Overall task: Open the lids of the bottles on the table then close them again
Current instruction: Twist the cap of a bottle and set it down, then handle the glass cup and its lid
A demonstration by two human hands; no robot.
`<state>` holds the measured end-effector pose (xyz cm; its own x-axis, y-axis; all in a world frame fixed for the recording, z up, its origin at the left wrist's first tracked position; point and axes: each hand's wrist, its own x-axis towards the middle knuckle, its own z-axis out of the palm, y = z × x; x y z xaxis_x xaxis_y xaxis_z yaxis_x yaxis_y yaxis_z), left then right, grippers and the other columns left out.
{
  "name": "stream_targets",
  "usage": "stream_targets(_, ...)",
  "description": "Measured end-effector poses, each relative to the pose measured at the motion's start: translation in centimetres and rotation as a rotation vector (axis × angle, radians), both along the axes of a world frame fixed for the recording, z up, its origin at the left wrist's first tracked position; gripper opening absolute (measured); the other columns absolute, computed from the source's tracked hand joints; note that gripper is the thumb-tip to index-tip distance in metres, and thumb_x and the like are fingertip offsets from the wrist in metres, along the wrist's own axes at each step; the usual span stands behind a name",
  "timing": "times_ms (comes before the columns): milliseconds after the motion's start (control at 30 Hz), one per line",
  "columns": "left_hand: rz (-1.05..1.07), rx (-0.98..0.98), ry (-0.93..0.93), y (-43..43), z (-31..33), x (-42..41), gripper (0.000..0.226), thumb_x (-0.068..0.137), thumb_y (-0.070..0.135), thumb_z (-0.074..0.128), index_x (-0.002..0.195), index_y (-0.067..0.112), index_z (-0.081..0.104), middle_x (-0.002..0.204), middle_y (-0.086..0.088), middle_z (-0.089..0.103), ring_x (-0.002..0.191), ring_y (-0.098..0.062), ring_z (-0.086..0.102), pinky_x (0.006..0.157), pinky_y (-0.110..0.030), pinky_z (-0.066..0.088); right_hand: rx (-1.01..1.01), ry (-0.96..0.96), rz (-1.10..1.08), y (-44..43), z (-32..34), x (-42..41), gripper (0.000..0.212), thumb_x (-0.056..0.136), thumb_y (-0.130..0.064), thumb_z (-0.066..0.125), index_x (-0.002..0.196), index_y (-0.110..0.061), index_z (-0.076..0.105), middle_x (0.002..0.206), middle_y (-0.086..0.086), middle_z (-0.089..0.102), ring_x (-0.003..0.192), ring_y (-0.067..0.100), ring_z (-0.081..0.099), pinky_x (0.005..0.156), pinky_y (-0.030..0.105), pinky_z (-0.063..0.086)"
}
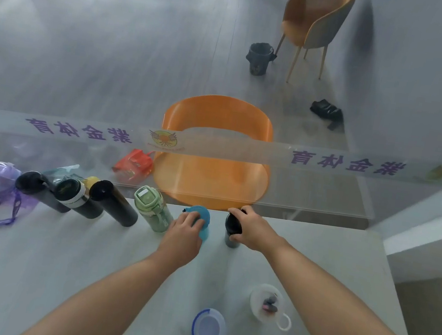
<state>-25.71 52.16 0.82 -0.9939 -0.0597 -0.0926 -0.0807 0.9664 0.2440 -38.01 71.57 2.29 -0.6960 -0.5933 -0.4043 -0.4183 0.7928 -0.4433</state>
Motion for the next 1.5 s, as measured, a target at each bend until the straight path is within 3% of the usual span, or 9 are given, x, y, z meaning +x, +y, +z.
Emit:
stream_targets(200, 0.018, 0.001, -0.013, 0.6, 0.6, 0.3, 0.043, 0.079, 0.018, 0.048, 0.12, 0.012, 0.056, 0.129, -0.008, 0.051, 0.12, -0.032, 0.045, 0.097, -0.045, 0.043, -0.022, 0.013, -0.007, 0.3, -0.2, 0.0, 0.077, 0.082, -0.031, 0.076, 0.148, -0.032, 0.036, 0.141, 0.006, 0.04, 0.12, 0.035, 0.053, 0.101, 0.044, 0.049)
stream_targets(333, 0.0, 0.004, -0.002, 1.0, 1.2, 1.1, 0.042, 0.087, 0.017, 0.049, 0.129, 0.015, 0.052, 0.136, -0.005, 0.048, 0.126, -0.028, 0.041, 0.105, -0.042, 0.037, -0.026, 0.041, -0.082, 0.9, 0.2, 1.1, 0.101, 0.084, -0.036, 0.077, 0.157, -0.031, 0.008, 0.16, 0.008, 0.026, 0.132, 0.035, 0.049, 0.107, 0.046, 0.046)
stream_targets(400, -0.02, 0.0, -0.005, 1.1, 1.4, 1.9, 0.042, 0.09, 0.018, 0.048, 0.132, 0.016, 0.051, 0.138, -0.004, 0.046, 0.127, -0.027, 0.04, 0.105, -0.041, 0.036, -0.024, 0.061, -0.147, 1.7, 0.6, 2.4, 0.103, 0.086, -0.04, 0.074, 0.159, -0.026, 0.003, 0.164, 0.008, 0.02, 0.14, 0.035, 0.039, 0.113, 0.047, 0.04)
stream_targets(533, -0.072, 0.016, -0.001, 0.9, 1.8, 4.2, 0.041, 0.09, 0.019, 0.048, 0.13, 0.016, 0.052, 0.136, -0.004, 0.048, 0.125, -0.027, 0.042, 0.103, -0.039, 0.037, -0.01, 0.113, -0.22, 3.1, 1.7, 6.9, 0.088, 0.091, -0.046, 0.065, 0.157, -0.014, 0.016, 0.158, 0.009, 0.032, 0.141, 0.03, 0.038, 0.115, 0.042, 0.036)
stream_targets(700, -0.121, 0.03, 0.023, 0.5, 2.7, 7.3, 0.04, 0.089, 0.019, 0.048, 0.129, 0.015, 0.053, 0.132, -0.006, 0.052, 0.12, -0.027, 0.045, 0.102, -0.039, 0.039, 0.037, 0.005, -0.161, 3.7, 2.6, 13.7, 0.068, 0.092, -0.053, 0.06, 0.148, -0.021, 0.04, 0.151, 0.001, 0.043, 0.138, 0.02, 0.042, 0.113, 0.034, 0.036)
stream_targets(833, -0.161, 0.032, 0.025, 0.3, 3.0, 10.0, 0.041, 0.09, 0.02, 0.047, 0.131, 0.017, 0.052, 0.133, -0.004, 0.051, 0.122, -0.025, 0.044, 0.101, -0.038, 0.038, 0.098, -0.098, -0.04, 2.8, 3.8, 18.4, 0.076, 0.089, -0.054, 0.064, 0.152, -0.025, 0.035, 0.158, -0.003, 0.035, 0.144, 0.017, 0.034, 0.116, 0.032, 0.027)
stream_targets(967, -0.18, 0.038, 0.023, 0.1, 3.3, 11.5, 0.041, 0.091, 0.02, 0.047, 0.132, 0.019, 0.051, 0.134, -0.002, 0.051, 0.123, -0.023, 0.044, 0.101, -0.038, 0.039, 0.214, -0.143, 0.054, 1.9, 4.0, 21.1, 0.088, 0.078, -0.054, 0.074, 0.152, -0.036, 0.029, 0.155, -0.001, 0.037, 0.14, 0.023, 0.041, 0.115, 0.041, 0.035)
stream_targets(1133, -0.163, 0.063, 0.037, -0.1, 3.6, 11.7, 0.041, 0.092, 0.02, 0.046, 0.133, 0.02, 0.05, 0.136, -0.001, 0.05, 0.125, -0.021, 0.042, 0.105, -0.037, 0.037, 0.357, -0.084, 0.186, 1.2, 3.8, 21.4, 0.086, 0.077, -0.051, 0.076, 0.149, -0.039, 0.029, 0.146, 0.003, 0.043, 0.131, 0.031, 0.048, 0.106, 0.044, 0.042)
stream_targets(1500, -0.14, 0.079, 0.049, 2.0, 3.4, 6.3, 0.037, 0.09, 0.019, 0.047, 0.126, 0.018, 0.055, 0.128, -0.002, 0.054, 0.117, -0.025, 0.046, 0.098, -0.039, 0.041, 0.262, -0.041, 0.095, 1.9, 3.1, 12.9, 0.072, 0.083, -0.039, 0.072, 0.145, -0.023, 0.039, 0.14, 0.009, 0.047, 0.126, 0.032, 0.051, 0.102, 0.043, 0.046)
